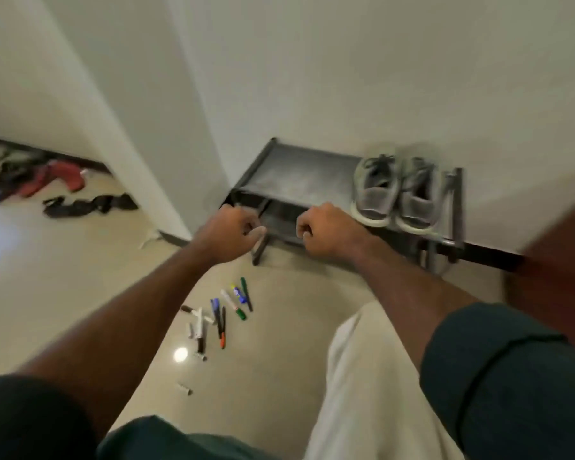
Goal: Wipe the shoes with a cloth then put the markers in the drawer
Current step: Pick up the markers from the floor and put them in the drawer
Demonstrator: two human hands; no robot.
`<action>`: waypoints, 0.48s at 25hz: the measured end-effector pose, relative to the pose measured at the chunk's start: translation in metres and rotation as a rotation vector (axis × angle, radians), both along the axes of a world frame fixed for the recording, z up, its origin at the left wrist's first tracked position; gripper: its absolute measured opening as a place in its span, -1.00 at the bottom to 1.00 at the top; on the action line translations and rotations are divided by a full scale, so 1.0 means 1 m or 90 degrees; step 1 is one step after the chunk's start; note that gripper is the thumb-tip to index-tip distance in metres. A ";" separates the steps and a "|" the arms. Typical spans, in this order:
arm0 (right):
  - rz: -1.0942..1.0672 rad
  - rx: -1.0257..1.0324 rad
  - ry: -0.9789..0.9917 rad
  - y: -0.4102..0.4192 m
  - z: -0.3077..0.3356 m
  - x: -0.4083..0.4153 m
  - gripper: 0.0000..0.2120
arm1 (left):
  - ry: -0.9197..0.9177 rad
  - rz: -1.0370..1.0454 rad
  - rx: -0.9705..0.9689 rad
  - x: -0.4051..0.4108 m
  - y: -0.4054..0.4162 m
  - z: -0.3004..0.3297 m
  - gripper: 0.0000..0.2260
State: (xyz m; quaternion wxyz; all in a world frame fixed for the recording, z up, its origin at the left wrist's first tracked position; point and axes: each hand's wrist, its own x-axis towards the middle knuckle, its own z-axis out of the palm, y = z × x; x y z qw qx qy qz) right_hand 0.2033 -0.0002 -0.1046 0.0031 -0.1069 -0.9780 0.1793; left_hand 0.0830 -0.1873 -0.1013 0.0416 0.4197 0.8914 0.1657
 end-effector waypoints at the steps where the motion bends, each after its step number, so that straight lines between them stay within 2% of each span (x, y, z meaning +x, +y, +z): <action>1: 0.003 -0.012 -0.017 -0.024 -0.018 -0.022 -0.77 | -0.018 0.040 -0.020 -0.014 -0.028 -0.016 -0.78; 7: 0.031 -0.121 -0.145 -0.130 -0.121 -0.079 -0.81 | -0.155 0.176 -0.154 -0.052 -0.137 -0.136 -0.83; 10: 0.060 -0.125 -0.193 -0.140 -0.166 -0.096 -0.82 | -0.205 0.181 -0.233 -0.062 -0.141 -0.188 -0.85; 12: 0.060 -0.129 -0.207 -0.130 -0.195 -0.108 -0.83 | -0.238 0.215 -0.238 -0.074 -0.131 -0.216 -0.87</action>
